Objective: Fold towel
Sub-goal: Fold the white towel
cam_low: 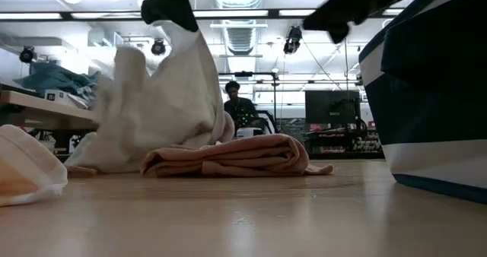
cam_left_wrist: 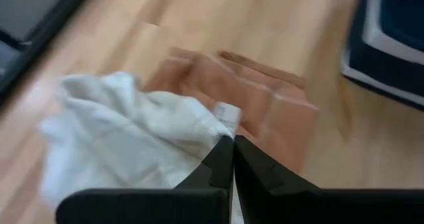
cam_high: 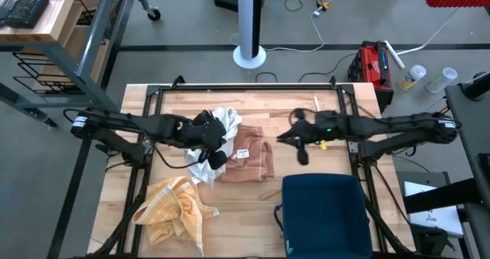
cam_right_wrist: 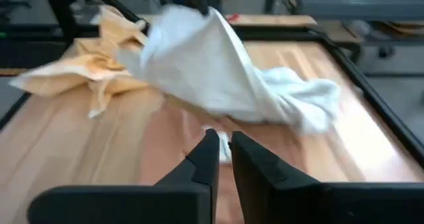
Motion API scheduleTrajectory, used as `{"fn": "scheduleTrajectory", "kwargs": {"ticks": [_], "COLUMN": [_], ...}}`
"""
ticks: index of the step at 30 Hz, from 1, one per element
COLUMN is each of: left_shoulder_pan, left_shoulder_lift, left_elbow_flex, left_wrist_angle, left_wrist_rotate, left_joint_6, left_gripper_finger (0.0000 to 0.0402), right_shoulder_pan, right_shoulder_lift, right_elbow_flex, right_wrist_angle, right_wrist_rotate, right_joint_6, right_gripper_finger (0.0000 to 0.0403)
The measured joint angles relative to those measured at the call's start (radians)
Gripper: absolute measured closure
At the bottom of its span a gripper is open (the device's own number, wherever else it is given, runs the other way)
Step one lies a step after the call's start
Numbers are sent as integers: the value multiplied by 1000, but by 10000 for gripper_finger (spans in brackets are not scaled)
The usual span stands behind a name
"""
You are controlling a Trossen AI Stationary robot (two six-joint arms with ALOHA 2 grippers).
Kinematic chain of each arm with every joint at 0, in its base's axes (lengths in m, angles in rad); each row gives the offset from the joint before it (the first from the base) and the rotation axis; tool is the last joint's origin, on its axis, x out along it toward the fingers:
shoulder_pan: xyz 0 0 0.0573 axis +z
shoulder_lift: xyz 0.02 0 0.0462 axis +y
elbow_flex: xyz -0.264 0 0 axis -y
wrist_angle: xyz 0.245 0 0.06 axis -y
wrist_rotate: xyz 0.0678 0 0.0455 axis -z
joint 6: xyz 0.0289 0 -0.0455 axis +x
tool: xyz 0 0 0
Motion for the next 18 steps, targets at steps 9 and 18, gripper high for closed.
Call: {"fn": "scheduleTrajectory", "kwargs": {"ticks": [9,18], "left_shoulder_pan": [-67,-109], "left_shoulder_lift": [67,88], "left_elbow_flex": [-41,-45], "left_wrist_angle": [67,136], "left_wrist_rotate": [76,75], "left_joint_6": [29,25], "left_gripper_finger": [401,401], "right_shoulder_pan": [94,132], "right_shoulder_lift": [314,512], "right_elbow_flex": [157,396], "right_wrist_angle": [97,-106], "right_wrist_rotate": [18,113], "right_joint_6": [-100,-109], "right_gripper_finger": [340,273]}}
